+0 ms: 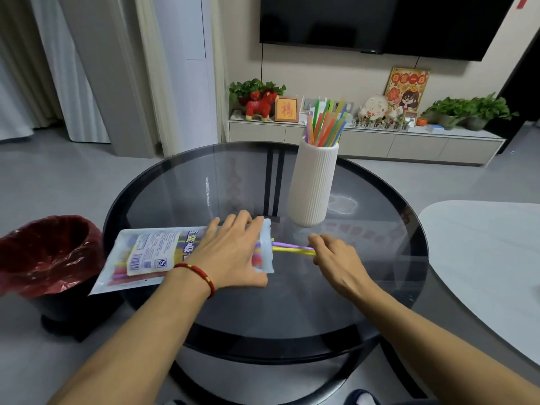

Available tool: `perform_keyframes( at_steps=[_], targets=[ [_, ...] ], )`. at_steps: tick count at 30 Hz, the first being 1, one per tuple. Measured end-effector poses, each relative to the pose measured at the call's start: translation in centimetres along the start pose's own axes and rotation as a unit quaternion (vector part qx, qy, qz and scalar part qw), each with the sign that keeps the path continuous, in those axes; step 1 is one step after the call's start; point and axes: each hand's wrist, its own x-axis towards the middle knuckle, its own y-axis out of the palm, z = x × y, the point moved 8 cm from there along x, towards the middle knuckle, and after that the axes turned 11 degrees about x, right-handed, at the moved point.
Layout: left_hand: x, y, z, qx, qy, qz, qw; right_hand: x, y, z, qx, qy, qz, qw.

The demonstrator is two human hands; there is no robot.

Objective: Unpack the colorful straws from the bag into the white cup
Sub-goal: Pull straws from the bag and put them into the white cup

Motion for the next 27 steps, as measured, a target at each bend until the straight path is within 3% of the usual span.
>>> perform_keyframes(
  at_steps=[2,6,11,17,27],
  targets=[
    [-0.1,-0.3,-0.7,0.020,0.015,-0.013,1.000,0.0,0.9,-0.6,0.134,0.049,0.017,0.990],
    [-0.3,-0.1,-3.0,0.090,0.058,-0.022,0.994,-0.6,4.0,-0.6,0.336,0.124,0.101,0.928],
    [0.2,0.6,-4.7,0.182,0.064,-0.013,0.981,-1.1,5.5,0.0,0.350,0.132,0.152,0.915],
    [0.2,0.5,-3.7,0.191,0.039,-0.022,0.981,-1.3,5.2,-0.2,0.378,0.152,0.195,0.892],
    [0.2,1.7,-1.0,0.115,-0.001,0.010,0.993,0.2,1.7,-0.3,0.439,0.119,0.084,0.887]
  ],
)
